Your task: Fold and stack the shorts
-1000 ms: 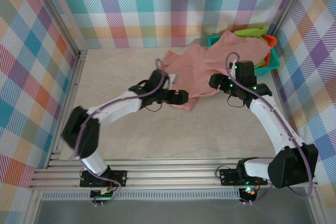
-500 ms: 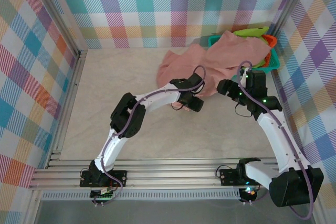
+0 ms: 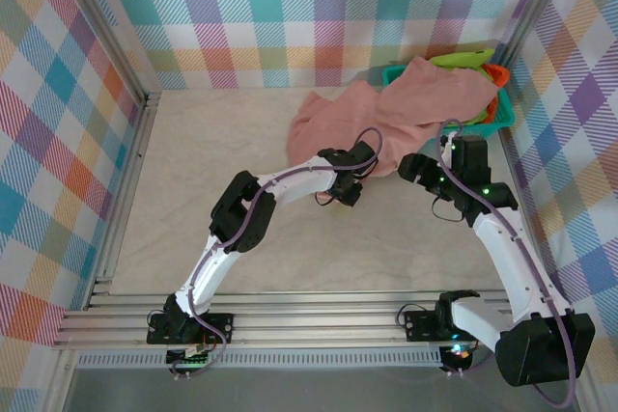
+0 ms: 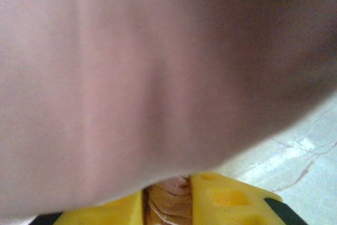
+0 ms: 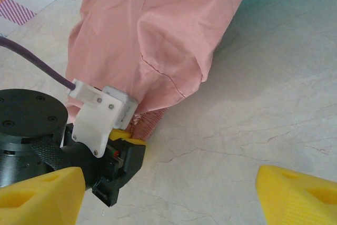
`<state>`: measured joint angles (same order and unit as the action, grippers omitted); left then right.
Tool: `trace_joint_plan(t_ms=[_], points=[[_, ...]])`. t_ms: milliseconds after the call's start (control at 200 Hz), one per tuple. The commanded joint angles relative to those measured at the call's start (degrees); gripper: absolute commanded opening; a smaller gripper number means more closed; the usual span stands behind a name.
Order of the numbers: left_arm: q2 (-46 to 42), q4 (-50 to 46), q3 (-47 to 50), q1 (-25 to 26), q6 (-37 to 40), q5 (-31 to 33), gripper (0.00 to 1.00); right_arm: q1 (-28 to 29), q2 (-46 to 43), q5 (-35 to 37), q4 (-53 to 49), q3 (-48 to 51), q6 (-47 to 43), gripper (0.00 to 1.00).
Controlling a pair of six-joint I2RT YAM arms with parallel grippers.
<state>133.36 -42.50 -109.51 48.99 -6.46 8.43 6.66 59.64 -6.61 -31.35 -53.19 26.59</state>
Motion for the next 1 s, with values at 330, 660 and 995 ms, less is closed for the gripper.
trace_joint_plan(t_ms=[330,660,995], points=[[-23.1,2.16,5.45,-5.4,-1.45,-5.0,0.0,-0.48,-0.73,-2.54,0.57,-1.13,-2.3,0.84],[-42.91,-1.11,5.49,-12.62,-1.38,-8.38,0.0,-0.26,-0.68,-10.36,1.39,-5.11,-4.78,0.81],[-53.41,-5.09,14.54,-20.86,-1.63,-5.28,0.0,19.34,5.09,-2.51,2.3,-8.33,-14.06,0.8]])
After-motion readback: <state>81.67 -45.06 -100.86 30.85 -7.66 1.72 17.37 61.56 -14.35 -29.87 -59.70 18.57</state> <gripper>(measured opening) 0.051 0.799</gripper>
